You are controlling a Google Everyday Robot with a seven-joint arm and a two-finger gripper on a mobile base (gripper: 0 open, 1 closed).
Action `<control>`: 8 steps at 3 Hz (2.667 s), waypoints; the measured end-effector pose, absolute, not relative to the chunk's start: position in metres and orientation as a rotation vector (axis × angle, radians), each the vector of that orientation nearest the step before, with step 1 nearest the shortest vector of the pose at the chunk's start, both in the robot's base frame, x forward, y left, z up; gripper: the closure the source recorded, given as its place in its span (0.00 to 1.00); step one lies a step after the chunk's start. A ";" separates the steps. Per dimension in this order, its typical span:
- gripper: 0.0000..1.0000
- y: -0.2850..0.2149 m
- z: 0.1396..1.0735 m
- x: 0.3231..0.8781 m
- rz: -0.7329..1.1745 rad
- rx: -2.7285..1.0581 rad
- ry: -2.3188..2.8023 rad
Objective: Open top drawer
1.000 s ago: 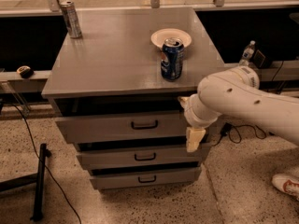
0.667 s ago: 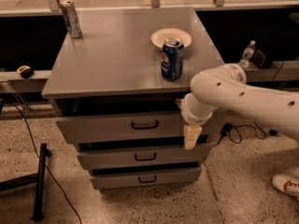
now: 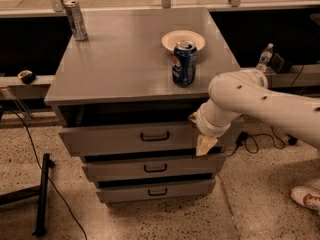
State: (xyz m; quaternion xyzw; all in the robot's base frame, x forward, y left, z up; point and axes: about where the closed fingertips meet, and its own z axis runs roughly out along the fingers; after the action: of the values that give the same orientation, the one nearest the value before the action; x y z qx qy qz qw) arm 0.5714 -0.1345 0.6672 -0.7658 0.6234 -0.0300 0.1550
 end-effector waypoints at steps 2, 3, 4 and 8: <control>0.38 -0.159 0.662 0.517 -0.039 -2.265 1.847; 0.40 -0.162 0.666 0.507 -0.027 -2.274 1.861; 0.34 -0.162 0.675 0.507 -0.027 -2.274 1.861; 0.55 -0.137 0.821 0.525 -0.231 -2.198 1.719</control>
Offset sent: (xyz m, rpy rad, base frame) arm -0.1101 -0.0456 -0.0204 -0.1075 0.2066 0.0052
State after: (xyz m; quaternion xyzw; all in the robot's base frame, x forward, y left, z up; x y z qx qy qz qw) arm 0.5247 -0.1372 0.8207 -0.7735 0.6051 -0.0813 0.1701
